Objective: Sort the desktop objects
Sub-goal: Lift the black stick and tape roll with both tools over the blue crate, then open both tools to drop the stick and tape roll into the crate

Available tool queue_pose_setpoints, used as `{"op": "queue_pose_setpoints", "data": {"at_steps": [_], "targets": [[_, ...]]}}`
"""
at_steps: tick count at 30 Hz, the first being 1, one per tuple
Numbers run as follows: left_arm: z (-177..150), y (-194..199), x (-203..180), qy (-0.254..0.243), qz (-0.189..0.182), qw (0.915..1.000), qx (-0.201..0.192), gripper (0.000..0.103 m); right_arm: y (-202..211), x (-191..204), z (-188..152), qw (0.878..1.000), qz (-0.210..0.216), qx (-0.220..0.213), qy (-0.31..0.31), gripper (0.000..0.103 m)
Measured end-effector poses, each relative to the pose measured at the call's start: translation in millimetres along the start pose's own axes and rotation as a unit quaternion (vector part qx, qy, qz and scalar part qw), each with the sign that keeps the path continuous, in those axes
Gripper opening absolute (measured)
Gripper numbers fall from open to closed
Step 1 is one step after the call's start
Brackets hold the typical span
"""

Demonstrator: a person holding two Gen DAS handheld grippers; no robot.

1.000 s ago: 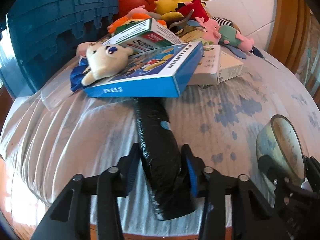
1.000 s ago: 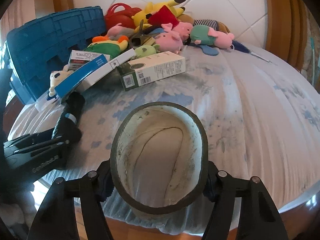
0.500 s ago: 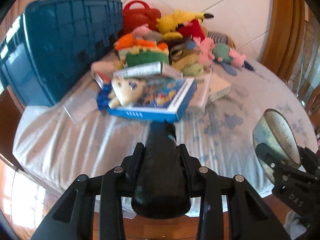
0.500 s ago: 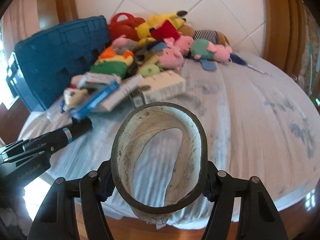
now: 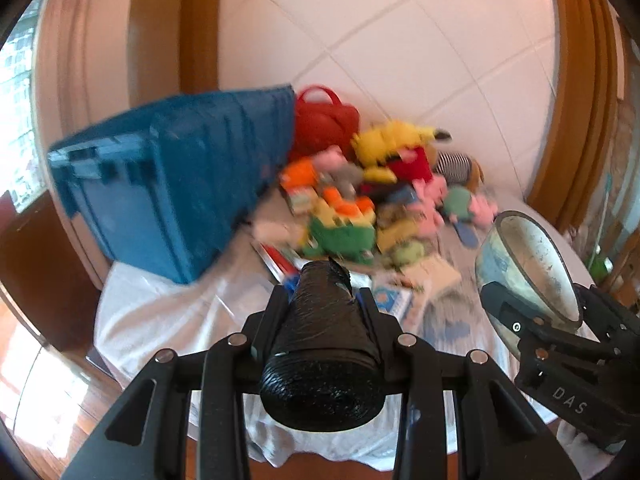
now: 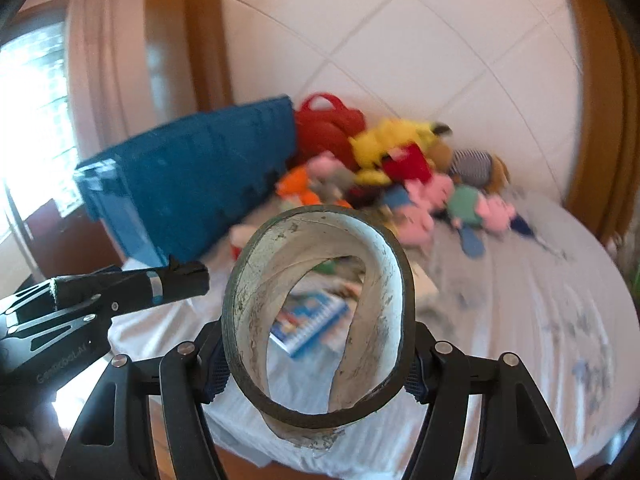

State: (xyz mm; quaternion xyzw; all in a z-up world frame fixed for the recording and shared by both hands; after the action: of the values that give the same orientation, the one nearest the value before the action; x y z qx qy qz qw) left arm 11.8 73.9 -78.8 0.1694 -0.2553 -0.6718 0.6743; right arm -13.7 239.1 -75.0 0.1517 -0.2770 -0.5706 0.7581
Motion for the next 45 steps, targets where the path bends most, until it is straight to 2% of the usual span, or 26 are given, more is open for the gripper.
{"op": "queue_pose_setpoints", "data": {"at_steps": [4,12,20,29,34,40,45], "targets": [[17,19,36,0.005,0.017,0.9996,-0.022,0.034,2,41,21,0.999,0.019,-0.014,0.021,0.067],[50,42,105,-0.001,0.026,0.9969,-0.074,0.034,-2,118,49,0.998,0.040,-0.040,0.035,0.067],[93,47,160,0.009,0.053,0.9911,-0.122,0.034,-13,172,84,0.994,0.063,-0.070,0.058,0.067],[132,10,228,0.034,0.112,0.9855,-0.123,0.034,-70,222,138,0.984,0.125,-0.085,0.094,0.067],[145,-23,279,0.048,0.122,0.9851,-0.111,0.034,-114,263,158,0.981,0.142,-0.071,0.108,0.067],[160,-65,347,0.039,0.111,0.9882,-0.098,0.034,-162,308,172,0.984,0.132,-0.062,0.097,0.067],[169,-96,387,0.035,0.093,0.9912,-0.087,0.034,-193,341,180,0.987,0.112,-0.057,0.095,0.067]]}}
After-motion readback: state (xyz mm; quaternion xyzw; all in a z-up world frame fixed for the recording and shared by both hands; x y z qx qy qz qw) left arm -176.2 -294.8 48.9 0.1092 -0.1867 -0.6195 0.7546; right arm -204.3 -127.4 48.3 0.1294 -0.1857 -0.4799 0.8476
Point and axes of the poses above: each gripper's, at about its wrist camera, not at the fingertips, and y roughly against the way its jaws point, x to its left, z to its top, the point moved 3 cm from there along -y, roughly the way its jaws point, and after that the axes turned 12 degrees about -y, right-handed, at the moved point
